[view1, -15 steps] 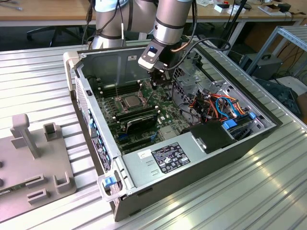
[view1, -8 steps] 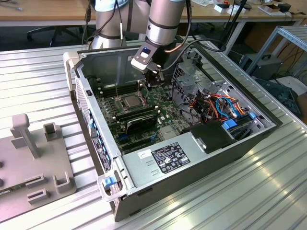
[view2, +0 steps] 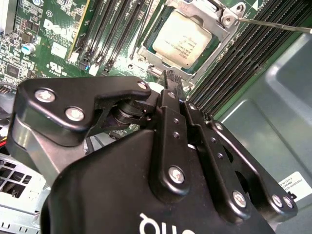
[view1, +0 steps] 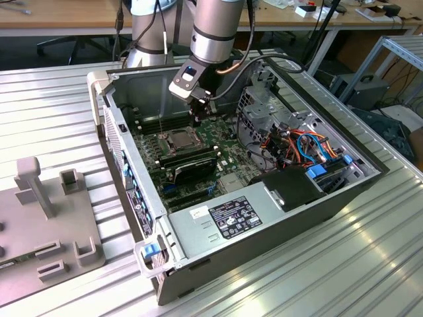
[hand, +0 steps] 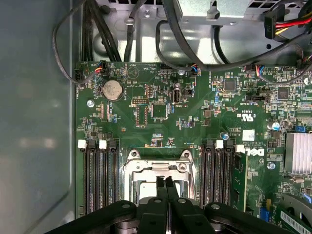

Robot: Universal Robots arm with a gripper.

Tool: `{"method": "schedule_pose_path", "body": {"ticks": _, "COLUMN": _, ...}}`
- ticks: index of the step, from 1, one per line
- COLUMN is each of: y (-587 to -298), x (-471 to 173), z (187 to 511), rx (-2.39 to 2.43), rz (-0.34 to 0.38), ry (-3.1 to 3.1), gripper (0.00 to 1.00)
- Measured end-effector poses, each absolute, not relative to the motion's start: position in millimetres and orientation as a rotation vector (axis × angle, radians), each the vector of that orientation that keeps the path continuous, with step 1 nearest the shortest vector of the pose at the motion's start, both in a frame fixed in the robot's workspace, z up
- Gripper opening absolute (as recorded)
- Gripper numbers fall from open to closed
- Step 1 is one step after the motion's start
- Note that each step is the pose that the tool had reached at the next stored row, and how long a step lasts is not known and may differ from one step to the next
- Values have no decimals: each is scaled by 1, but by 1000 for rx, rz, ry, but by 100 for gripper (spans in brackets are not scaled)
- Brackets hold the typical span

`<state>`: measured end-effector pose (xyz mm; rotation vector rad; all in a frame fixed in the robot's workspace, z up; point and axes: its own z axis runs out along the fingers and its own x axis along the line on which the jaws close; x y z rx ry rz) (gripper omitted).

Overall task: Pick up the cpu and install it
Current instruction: 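Close the cpu cover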

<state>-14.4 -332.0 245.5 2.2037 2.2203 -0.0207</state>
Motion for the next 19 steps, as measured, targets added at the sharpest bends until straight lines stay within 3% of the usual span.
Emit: {"method": "schedule_pose_path", "body": {"ticks": 19, "y": -332, "x": -22, "z": 243, "rx": 2204, "rz": -21, "ry": 2220, "gripper": 11}}
